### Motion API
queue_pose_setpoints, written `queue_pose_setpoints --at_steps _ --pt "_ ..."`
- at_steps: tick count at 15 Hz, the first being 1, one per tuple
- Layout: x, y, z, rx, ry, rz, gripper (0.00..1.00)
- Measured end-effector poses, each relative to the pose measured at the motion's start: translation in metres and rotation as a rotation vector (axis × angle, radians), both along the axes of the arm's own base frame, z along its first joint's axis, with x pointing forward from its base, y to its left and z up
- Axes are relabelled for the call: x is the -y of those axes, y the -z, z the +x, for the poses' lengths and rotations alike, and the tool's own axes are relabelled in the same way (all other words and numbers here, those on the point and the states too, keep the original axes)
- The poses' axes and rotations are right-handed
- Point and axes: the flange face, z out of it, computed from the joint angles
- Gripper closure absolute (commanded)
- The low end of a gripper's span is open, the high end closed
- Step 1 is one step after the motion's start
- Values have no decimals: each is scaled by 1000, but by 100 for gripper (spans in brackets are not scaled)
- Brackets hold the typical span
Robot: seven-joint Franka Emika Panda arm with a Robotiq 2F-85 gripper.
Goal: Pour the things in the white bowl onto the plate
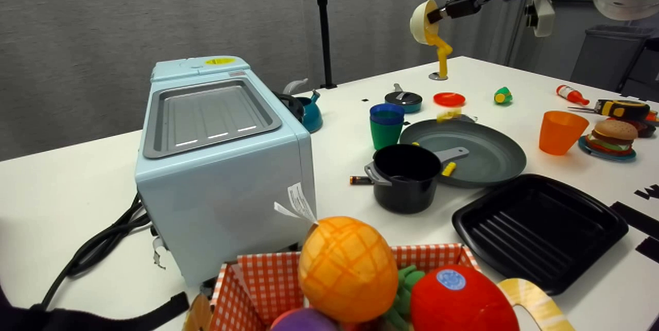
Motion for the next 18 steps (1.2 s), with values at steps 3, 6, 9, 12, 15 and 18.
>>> queue_pose_setpoints --at_steps 3,6,9,12,15,18 --pt "-4 -1 0 16 -17 13 99" --pt "-8 -2 0 30 -35 22 99" --pt "-11 -3 1 36 -42 33 99" --pt "-9 -4 3 41 -40 36 99" --pt "-2 0 18 27 7 58 99" --pt "0 1 47 9 80 86 99"
